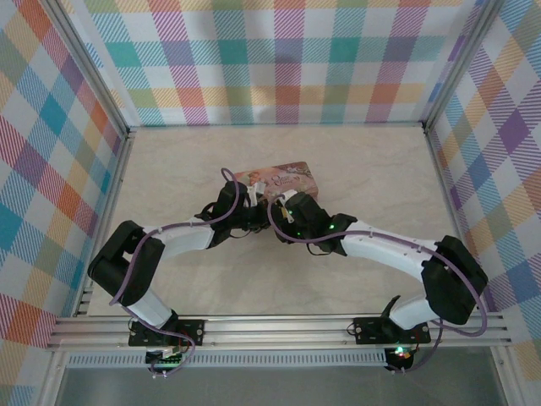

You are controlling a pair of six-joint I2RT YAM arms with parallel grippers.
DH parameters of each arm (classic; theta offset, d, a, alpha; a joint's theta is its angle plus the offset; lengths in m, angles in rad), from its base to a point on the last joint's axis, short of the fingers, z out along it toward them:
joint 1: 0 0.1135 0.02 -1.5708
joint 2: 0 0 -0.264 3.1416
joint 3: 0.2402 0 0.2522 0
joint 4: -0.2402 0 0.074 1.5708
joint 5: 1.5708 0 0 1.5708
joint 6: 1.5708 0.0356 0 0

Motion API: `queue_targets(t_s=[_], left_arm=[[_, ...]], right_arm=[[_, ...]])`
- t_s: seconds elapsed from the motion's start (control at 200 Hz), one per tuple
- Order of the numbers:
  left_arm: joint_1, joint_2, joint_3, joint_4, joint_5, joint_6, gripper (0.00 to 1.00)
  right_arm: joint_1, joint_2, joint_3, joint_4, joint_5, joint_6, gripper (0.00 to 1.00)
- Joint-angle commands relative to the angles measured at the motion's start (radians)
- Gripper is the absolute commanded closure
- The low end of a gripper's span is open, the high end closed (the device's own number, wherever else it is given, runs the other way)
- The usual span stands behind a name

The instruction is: Unlock the padlock with the key

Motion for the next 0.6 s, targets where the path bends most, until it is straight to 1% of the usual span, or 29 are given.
queue_targets(t_s=[0.0, 0.045, 0.135, 0.165, 0.18, 0.19, 0.255, 0.275, 0.44, 0.585, 0.595], left_arm=[[0.004, -0.045, 0.040, 0.049, 0.052, -0.011, 0.99], [0.004, -0.048, 0.039, 0.048, 0.052, -0.011, 0.99], [0.004, -0.052, 0.037, 0.048, 0.052, -0.011, 0.99], [0.004, -0.053, 0.037, 0.049, 0.053, -0.011, 0.99], [0.005, -0.054, 0.037, 0.048, 0.053, -0.010, 0.99], [0.005, -0.054, 0.038, 0.047, 0.053, -0.009, 0.99], [0.006, -0.058, 0.035, 0.045, 0.049, -0.008, 0.99], [0.005, -0.060, 0.035, 0.045, 0.050, -0.005, 0.99], [0.006, -0.068, 0.031, 0.017, 0.041, 0.014, 0.96], [0.006, -0.075, 0.024, -0.001, 0.034, 0.028, 0.96], [0.006, -0.075, 0.024, -0.002, 0.033, 0.029, 0.96]], right_arm=[[0.009, 0.013, 0.030, -0.017, 0.018, -0.023, 0.60], [0.009, 0.019, 0.035, -0.019, 0.016, -0.024, 0.60], [0.009, 0.030, 0.038, -0.015, 0.009, -0.027, 0.69], [0.009, 0.033, 0.039, -0.013, 0.006, -0.028, 0.75], [0.009, 0.035, 0.039, -0.011, 0.003, -0.030, 0.80], [0.009, 0.035, 0.039, -0.011, 0.002, -0.030, 0.81], [0.009, 0.031, 0.038, -0.005, -0.013, -0.029, 0.97], [0.009, 0.030, 0.037, -0.004, -0.018, -0.031, 1.00], [0.008, 0.024, 0.020, 0.007, -0.049, -0.020, 1.00], [0.007, 0.009, -0.014, 0.037, -0.087, 0.001, 1.00], [0.007, 0.007, -0.016, 0.038, -0.088, 0.004, 0.98]])
